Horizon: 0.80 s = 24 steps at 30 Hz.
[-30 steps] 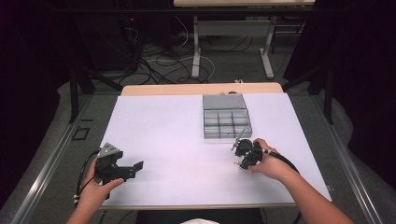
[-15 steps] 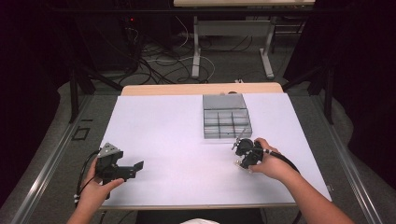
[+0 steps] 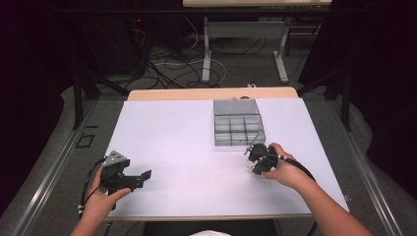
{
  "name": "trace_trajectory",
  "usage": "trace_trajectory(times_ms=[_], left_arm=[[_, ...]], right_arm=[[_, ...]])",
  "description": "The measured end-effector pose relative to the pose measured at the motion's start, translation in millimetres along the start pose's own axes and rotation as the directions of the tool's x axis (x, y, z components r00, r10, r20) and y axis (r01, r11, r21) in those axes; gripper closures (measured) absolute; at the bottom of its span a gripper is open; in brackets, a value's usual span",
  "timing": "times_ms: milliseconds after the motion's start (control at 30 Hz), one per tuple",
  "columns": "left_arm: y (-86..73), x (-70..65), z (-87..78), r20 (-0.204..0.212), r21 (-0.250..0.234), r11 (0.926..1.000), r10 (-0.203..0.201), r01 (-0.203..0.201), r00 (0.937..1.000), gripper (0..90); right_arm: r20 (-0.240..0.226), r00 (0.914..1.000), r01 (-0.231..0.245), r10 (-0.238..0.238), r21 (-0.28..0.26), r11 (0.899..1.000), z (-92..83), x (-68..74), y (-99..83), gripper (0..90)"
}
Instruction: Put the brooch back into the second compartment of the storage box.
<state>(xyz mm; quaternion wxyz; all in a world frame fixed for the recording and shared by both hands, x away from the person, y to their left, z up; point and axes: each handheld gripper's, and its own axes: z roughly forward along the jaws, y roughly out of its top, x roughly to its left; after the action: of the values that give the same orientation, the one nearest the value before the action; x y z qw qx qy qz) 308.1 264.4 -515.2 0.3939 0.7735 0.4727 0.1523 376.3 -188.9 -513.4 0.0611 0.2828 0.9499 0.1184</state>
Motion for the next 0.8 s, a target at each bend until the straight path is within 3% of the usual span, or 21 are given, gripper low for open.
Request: trace_trajectory(times_ms=[133,200,233,600,633,767,800], left_arm=[[0.0,0.0,0.3,0.002,-0.001,1.0,0.001,-0.001,1.0,3.6],[0.0,-0.1,0.3,0.002,0.0,1.0,0.001,-0.001,1.0,3.6],[0.0,0.3,-0.3,0.0,0.007,1.0,0.006,-0.006,1.0,3.6],[-0.3,-0.1,0.3,0.001,0.001,1.0,0.0,0.0,1.0,3.7],[-0.4,-0.1,0.3,0.001,0.001,1.0,-0.001,0.001,1.0,3.7],[-0.4,0.2,0.3,0.001,-0.003,1.0,-0.001,0.001,1.0,3.7],[-0.4,0.2,0.2,0.0,-0.002,1.0,-0.001,0.001,1.0,3.7]], right_arm=[[0.018,0.9998,0.002,-0.002,-0.006,1.0,-1.8,-2.4,1.3,80.4],[-0.006,1.0,-0.003,0.003,-0.02,1.0,-1.5,-3.2,1.4,80.4],[0.019,0.9998,-0.003,0.003,0.001,1.0,-3.1,-2.7,2.5,80.4],[0.025,0.9997,-0.007,0.007,-0.021,1.0,-2.8,-3.9,9.0,80.5],[0.046,0.9988,-0.013,0.014,-0.024,1.0,-3.6,-3.0,10.3,80.6],[0.033,0.9994,-0.004,0.005,-0.034,0.999,-4.1,-5.3,12.3,80.5],[0.031,0.9995,-0.005,0.005,0.012,1.0,-8.4,-6.4,14.8,80.5]])
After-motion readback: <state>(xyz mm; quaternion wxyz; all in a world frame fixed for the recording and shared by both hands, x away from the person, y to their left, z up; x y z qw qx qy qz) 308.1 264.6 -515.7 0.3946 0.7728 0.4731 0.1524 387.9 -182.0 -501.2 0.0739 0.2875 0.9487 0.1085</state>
